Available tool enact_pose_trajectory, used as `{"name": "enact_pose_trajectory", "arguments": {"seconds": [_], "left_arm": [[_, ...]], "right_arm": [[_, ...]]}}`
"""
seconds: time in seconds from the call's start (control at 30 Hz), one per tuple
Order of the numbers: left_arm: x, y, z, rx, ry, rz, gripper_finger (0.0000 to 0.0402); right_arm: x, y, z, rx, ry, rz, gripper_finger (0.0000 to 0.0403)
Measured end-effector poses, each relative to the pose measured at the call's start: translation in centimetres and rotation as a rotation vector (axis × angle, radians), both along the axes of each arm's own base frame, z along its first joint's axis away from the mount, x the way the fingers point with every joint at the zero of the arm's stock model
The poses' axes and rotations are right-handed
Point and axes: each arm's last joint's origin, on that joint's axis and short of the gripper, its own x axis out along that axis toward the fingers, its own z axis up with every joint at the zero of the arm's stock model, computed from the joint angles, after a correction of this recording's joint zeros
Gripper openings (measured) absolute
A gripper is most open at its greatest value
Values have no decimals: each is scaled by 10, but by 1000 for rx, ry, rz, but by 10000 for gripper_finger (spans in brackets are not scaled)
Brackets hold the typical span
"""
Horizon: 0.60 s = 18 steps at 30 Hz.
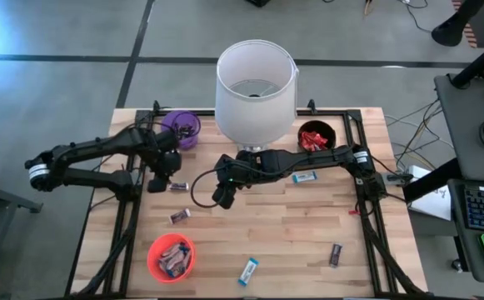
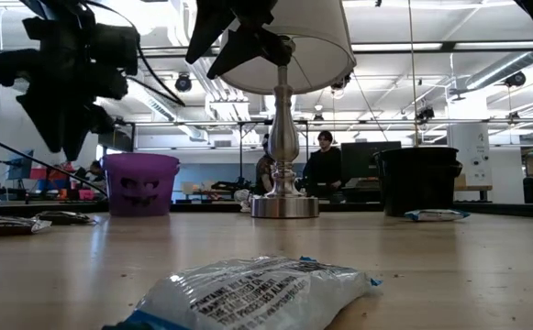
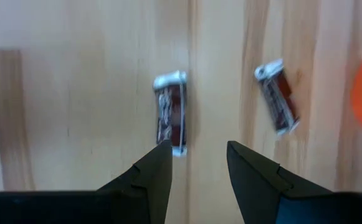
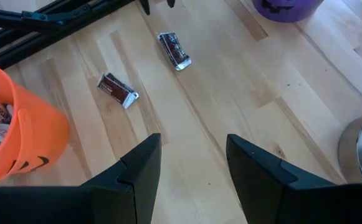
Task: Organize candy in baskets
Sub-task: Put the brown chocolate bar into the purple bucket
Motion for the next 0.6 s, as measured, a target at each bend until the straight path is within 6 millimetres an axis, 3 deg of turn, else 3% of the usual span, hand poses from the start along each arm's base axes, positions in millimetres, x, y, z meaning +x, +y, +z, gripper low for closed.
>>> {"name": "enact_pose_trajectory", "arguments": {"seconds": [0.6], "left_arm": [[11,-3,6,-40,-77,-25,135]], "right_arm": [[0,0,0,-2,0,2,171]]}}
